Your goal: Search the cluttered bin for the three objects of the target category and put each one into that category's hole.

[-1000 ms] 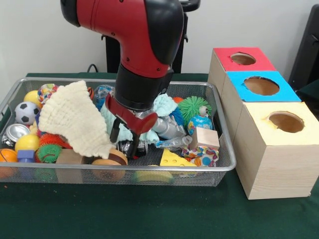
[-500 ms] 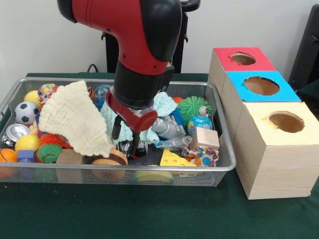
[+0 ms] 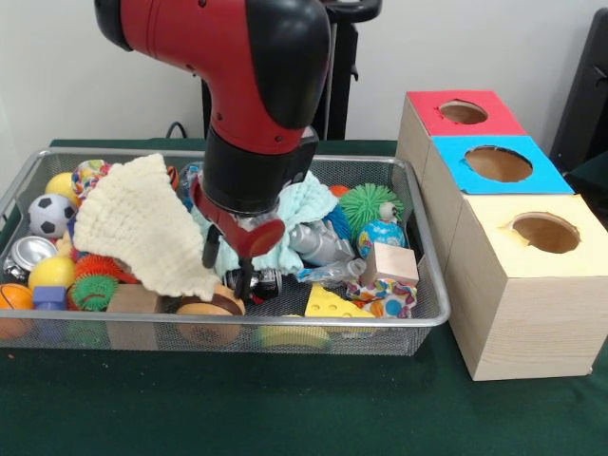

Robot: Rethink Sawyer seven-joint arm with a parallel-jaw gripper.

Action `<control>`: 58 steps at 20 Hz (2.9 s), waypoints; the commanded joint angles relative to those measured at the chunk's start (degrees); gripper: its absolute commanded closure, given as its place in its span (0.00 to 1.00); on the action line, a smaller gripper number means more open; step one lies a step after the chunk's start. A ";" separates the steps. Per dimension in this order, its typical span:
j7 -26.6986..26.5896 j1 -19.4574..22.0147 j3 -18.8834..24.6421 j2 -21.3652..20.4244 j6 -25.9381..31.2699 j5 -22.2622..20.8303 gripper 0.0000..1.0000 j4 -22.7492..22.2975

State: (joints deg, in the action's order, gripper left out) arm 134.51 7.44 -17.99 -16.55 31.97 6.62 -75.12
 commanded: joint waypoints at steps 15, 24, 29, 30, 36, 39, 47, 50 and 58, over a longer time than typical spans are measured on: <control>16.43 -2.87 -3.69 6.05 6.05 10.24 0.00 1.42; 15.26 -4.05 -5.27 7.36 6.32 12.75 0.00 2.25; 14.31 -4.06 -5.59 7.28 6.34 13.41 0.00 2.08; 14.15 -4.11 -5.63 7.30 6.27 13.53 0.00 2.02; 12.98 -4.36 -5.74 8.23 6.89 13.87 0.00 3.09; 13.48 -4.75 -6.23 8.65 6.72 14.04 0.00 3.46; 15.20 -4.75 -7.59 10.96 7.55 15.42 0.00 6.14; 14.75 -3.52 -7.78 12.08 9.42 16.20 0.00 8.83; 13.40 -0.85 -8.32 10.71 15.73 16.88 0.00 12.15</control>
State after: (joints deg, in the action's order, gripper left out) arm 134.58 3.30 -28.00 -6.96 37.07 20.41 -67.96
